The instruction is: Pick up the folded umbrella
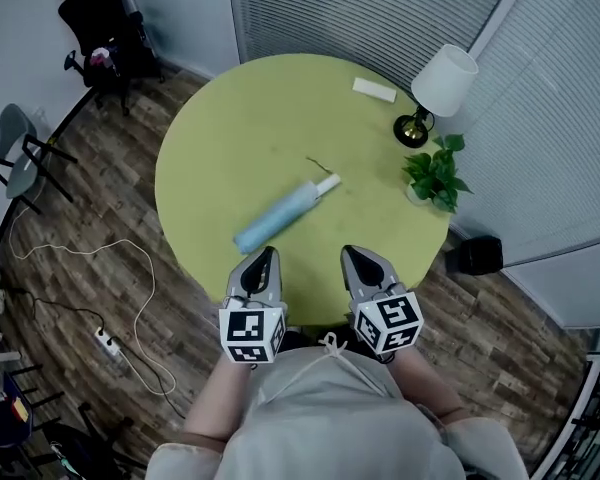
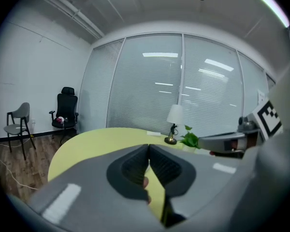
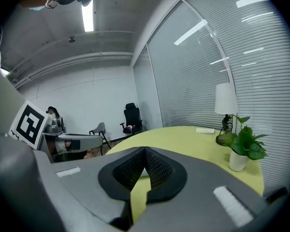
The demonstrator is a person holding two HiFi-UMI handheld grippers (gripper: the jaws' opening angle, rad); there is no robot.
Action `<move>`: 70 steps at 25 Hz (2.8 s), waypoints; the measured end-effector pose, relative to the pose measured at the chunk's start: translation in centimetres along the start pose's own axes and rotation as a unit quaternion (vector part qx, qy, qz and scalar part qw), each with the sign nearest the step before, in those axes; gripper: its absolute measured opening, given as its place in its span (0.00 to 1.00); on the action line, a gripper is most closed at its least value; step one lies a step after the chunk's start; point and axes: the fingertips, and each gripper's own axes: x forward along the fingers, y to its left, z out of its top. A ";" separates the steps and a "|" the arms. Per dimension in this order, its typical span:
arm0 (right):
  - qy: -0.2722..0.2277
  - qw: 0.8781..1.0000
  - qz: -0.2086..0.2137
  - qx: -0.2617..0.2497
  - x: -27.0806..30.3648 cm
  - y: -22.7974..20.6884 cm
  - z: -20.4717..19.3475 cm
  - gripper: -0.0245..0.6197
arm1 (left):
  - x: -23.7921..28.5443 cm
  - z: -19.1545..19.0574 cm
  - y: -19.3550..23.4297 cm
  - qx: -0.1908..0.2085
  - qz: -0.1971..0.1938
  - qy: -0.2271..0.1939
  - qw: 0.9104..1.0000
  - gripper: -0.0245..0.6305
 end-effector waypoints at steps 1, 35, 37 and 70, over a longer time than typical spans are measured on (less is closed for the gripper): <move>0.005 1.000 0.006 0.001 0.8 -0.5 -0.1 0.04 | 0.8 -0.4 0.1 0.000 0.003 0.006 1.000 0.05; 0.152 0.980 0.129 0.010 13.8 -9.0 -6.9 0.04 | 21.2 -16.0 4.4 0.216 -0.101 0.380 0.894 0.56; 0.154 0.980 0.128 0.016 14.2 -9.1 -7.0 0.04 | 21.7 -17.0 4.8 0.212 -0.106 0.395 0.888 0.56; 0.126 0.991 0.027 0.022 11.9 -13.8 -3.7 0.04 | 21.3 -20.1 4.9 0.233 -0.129 0.432 0.862 0.46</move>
